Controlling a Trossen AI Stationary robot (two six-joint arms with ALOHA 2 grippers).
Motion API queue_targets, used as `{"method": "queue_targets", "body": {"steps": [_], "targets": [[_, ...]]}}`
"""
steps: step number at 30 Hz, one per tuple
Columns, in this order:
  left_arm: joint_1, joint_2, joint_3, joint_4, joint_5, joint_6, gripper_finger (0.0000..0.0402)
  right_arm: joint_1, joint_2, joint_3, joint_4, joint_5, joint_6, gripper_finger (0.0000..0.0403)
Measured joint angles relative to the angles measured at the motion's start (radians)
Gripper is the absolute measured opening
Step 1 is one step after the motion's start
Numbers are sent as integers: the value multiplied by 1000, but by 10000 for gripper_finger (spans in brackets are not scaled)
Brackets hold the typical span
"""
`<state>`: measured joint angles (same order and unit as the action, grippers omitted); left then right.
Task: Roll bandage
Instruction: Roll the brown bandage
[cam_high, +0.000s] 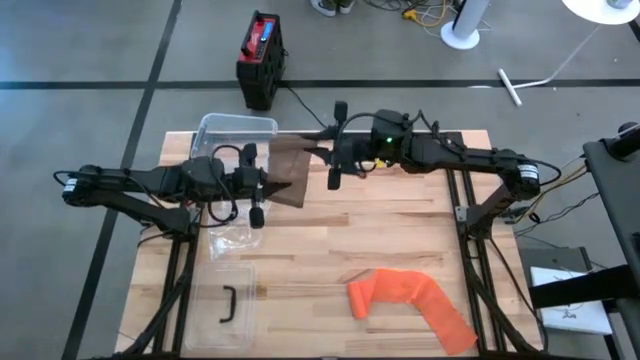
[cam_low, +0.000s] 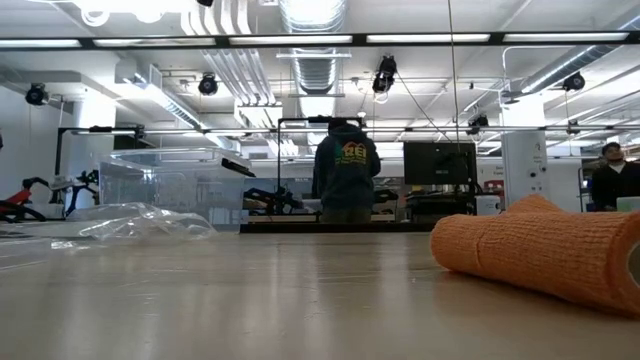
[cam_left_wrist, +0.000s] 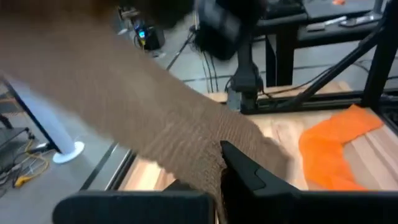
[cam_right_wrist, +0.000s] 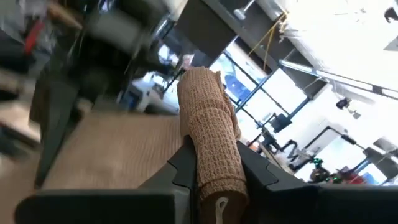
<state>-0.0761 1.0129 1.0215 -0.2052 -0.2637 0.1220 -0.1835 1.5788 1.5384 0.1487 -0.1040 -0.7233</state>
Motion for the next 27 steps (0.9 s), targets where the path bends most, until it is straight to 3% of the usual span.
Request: {"method": "queue_targets", "body": {"steps": [6,10,13,19,27], "targets": [[-2,-1,34,14,10,0,0,28,30,-18,22,32,-119,56],[-2,-1,42,23,84,-1,0,42,44,-17,20,83,-218,59],[-3,-1,43,38,142,-3,0,42,52,-18,20,87,-231,54],[-3,0,43,20,150,-5,1,42,52,-18,21,105,-237,60],[-4,-12,43,-31,149,-98,48,44,52,-18,21,110,-374,53]]}}
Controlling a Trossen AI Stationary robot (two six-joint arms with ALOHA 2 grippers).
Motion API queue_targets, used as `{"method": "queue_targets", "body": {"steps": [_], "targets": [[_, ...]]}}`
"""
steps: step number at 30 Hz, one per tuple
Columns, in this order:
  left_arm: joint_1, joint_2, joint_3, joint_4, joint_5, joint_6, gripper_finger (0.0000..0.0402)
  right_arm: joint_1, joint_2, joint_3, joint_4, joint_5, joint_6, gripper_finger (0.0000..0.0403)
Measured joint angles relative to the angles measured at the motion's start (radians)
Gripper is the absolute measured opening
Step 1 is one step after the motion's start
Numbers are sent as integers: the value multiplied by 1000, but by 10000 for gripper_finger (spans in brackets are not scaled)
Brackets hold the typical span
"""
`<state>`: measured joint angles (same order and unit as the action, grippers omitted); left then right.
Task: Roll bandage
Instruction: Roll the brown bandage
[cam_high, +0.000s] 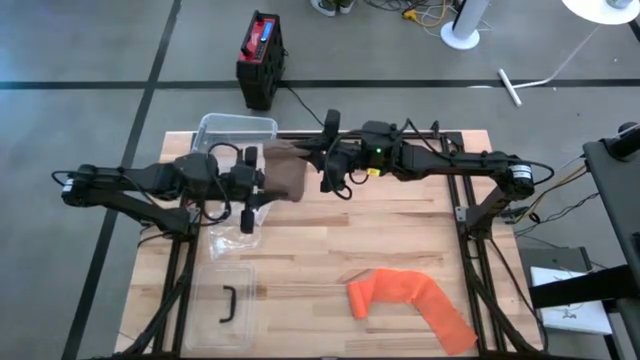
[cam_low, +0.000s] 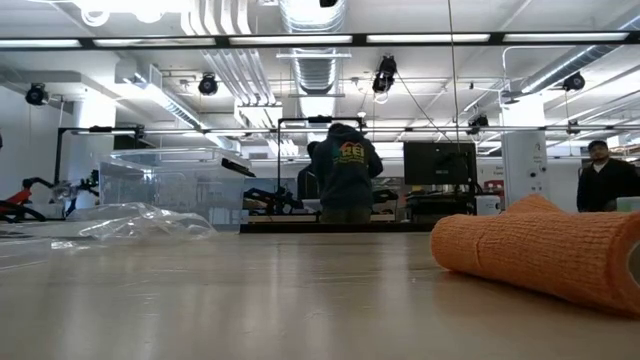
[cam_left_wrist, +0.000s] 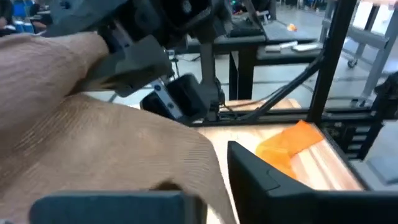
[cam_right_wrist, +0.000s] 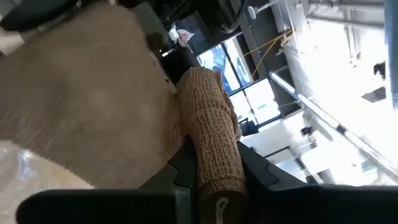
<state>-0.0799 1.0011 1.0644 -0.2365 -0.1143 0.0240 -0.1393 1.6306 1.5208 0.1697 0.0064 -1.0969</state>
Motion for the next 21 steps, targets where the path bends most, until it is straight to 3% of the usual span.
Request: {"method": "queue_targets", "body": {"steps": [21], "targets": [[0,-148,0,-115,-5,-71,206,17,0,6,40,-4,-163,64]]}}
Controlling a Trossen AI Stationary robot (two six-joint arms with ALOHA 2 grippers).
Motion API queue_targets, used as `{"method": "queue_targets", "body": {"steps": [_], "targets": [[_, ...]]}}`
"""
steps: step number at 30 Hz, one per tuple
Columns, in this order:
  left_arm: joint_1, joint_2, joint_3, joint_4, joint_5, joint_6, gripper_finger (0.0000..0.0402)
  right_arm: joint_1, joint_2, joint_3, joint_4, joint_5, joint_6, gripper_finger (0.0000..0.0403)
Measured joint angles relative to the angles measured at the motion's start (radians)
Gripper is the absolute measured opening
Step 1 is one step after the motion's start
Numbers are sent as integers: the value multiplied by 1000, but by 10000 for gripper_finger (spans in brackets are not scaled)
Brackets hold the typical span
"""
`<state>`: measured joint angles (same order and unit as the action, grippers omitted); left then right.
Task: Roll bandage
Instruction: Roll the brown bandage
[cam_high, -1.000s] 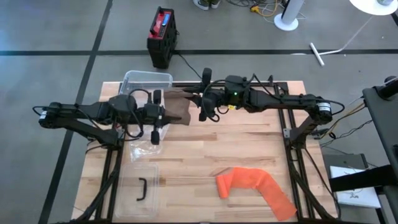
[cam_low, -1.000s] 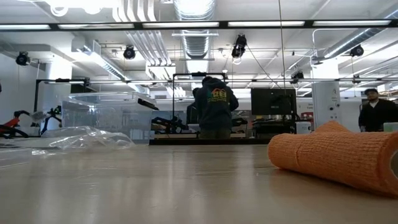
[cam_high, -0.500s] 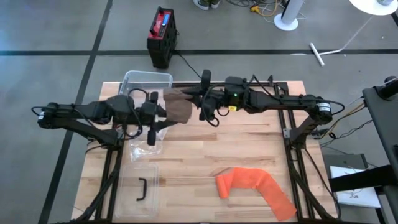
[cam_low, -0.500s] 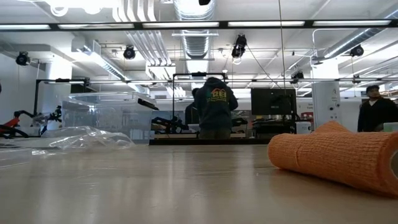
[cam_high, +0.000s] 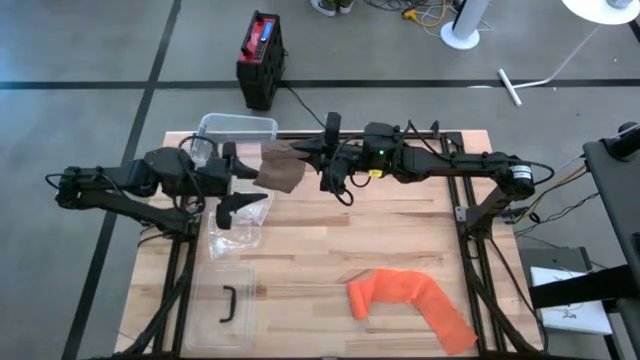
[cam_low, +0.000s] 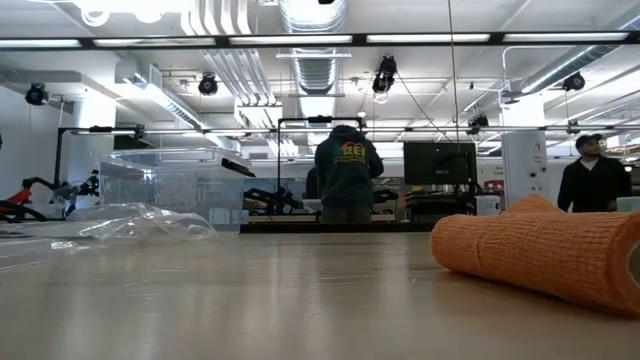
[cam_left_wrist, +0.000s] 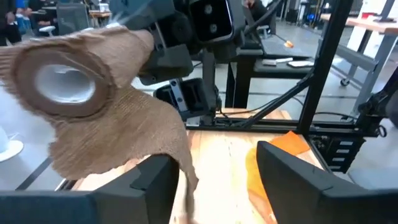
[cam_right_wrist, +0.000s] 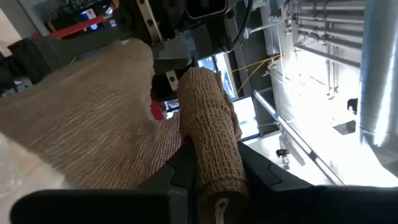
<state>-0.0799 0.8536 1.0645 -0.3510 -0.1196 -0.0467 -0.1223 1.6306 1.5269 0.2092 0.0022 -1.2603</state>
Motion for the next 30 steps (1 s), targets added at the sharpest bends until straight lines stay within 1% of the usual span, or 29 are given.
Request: {"method": "queue_targets", "body": {"steps": [4,8,13,17,19,21,25,27,30], "targets": [[0,-14,0,-2,-1,-16,233,0,0,0,-2,0,-25,54],[0,-36,0,-8,-9,-5,261,0,0,0,3,1,-42,61],[0,-86,0,-23,-106,45,290,3,0,0,15,9,-77,63],[6,-100,0,-24,-119,78,311,3,0,0,13,9,-90,56],[6,-99,0,-21,-134,94,322,3,0,0,14,8,-103,59],[9,-88,0,-2,-170,108,330,7,0,0,14,9,-124,64],[20,-60,0,24,-230,203,344,13,0,0,16,3,-135,62],[31,-42,0,53,-230,242,348,14,0,1,15,1,-149,55],[38,-15,18,51,-230,265,352,13,0,1,6,1,-156,53]]}}
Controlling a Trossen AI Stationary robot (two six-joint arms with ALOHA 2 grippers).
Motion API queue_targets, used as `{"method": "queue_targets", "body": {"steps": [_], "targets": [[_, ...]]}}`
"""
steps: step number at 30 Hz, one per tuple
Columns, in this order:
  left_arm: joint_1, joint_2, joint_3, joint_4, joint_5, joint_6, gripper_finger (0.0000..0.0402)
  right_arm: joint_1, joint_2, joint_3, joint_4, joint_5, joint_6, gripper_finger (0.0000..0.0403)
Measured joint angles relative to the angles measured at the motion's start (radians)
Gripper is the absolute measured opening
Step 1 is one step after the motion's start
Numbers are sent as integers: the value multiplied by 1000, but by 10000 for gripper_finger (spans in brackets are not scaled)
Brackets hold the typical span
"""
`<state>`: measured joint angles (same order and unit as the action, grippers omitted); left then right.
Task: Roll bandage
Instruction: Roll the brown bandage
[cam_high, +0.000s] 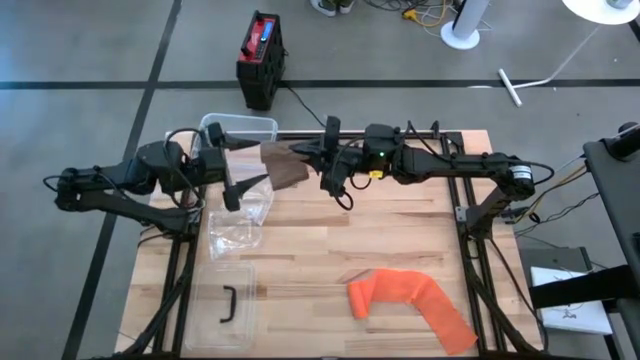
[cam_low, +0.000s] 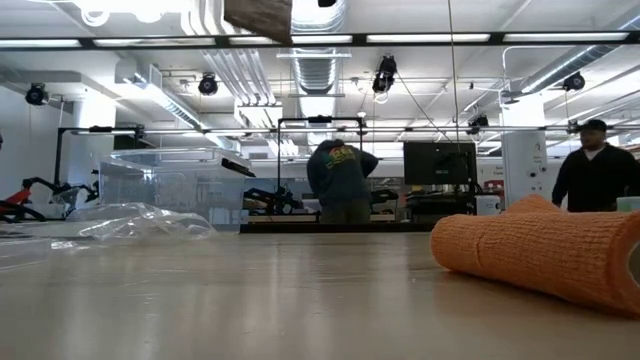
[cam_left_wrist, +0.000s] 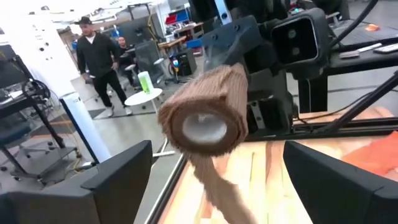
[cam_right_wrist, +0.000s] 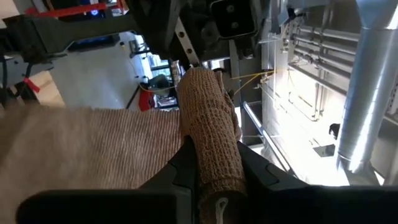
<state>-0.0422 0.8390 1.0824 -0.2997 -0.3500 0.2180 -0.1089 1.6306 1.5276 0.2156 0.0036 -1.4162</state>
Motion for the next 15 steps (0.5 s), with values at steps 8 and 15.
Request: {"method": "queue_targets", "body": {"steps": [8,15], "targets": [[33,75,57,9,20,-24,344,0,0,0,-1,0,14,67],[98,126,83,4,94,-51,305,2,2,0,-13,-3,18,61]]}}
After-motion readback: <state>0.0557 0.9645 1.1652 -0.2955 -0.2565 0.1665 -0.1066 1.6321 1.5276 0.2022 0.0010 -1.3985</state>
